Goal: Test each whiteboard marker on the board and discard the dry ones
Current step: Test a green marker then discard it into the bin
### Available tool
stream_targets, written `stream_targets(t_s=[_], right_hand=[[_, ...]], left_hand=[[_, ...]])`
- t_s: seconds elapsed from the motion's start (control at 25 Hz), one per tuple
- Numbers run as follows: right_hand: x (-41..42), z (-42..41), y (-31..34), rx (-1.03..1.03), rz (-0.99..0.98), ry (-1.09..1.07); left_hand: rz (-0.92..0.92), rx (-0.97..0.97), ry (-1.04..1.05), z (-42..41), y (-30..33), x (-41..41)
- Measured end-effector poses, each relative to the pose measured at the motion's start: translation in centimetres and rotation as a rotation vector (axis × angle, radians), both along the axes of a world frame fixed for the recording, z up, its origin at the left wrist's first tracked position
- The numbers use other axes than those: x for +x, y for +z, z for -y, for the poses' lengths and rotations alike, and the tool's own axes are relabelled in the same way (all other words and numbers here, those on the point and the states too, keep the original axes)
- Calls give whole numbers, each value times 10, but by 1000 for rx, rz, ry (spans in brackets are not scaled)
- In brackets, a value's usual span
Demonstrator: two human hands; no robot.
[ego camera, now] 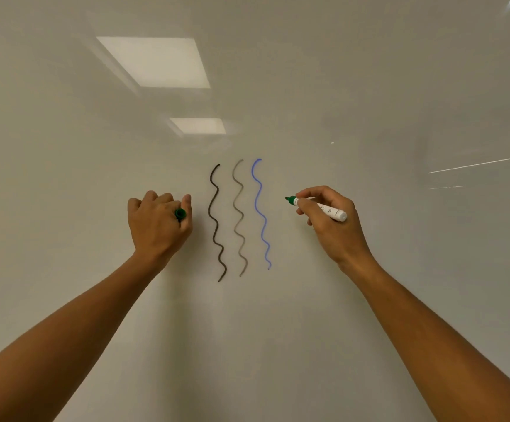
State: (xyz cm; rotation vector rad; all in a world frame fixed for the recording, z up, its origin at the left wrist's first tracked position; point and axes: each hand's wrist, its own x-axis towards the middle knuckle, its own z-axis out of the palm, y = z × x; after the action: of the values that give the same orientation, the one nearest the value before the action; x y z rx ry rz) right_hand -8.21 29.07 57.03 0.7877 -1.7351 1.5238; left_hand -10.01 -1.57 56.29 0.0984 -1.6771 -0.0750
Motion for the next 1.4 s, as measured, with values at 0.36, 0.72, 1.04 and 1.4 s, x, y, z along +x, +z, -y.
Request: stream_targets(t_s=[0.36, 0.72, 1.04, 1.4], right_hand=[[-21, 9, 37, -25, -152, -93], [-54, 14, 42, 2, -195, -108], [-61, 14, 16, 109, -246, -183], [-55, 10, -50, 125, -242, -258]], left_hand=[[39, -64, -73, 10, 4, -30], [53, -110, -70, 15, -6, -37], [42, -119, -49, 17, -6, -40], [34, -119, -53, 18, -9, -41]])
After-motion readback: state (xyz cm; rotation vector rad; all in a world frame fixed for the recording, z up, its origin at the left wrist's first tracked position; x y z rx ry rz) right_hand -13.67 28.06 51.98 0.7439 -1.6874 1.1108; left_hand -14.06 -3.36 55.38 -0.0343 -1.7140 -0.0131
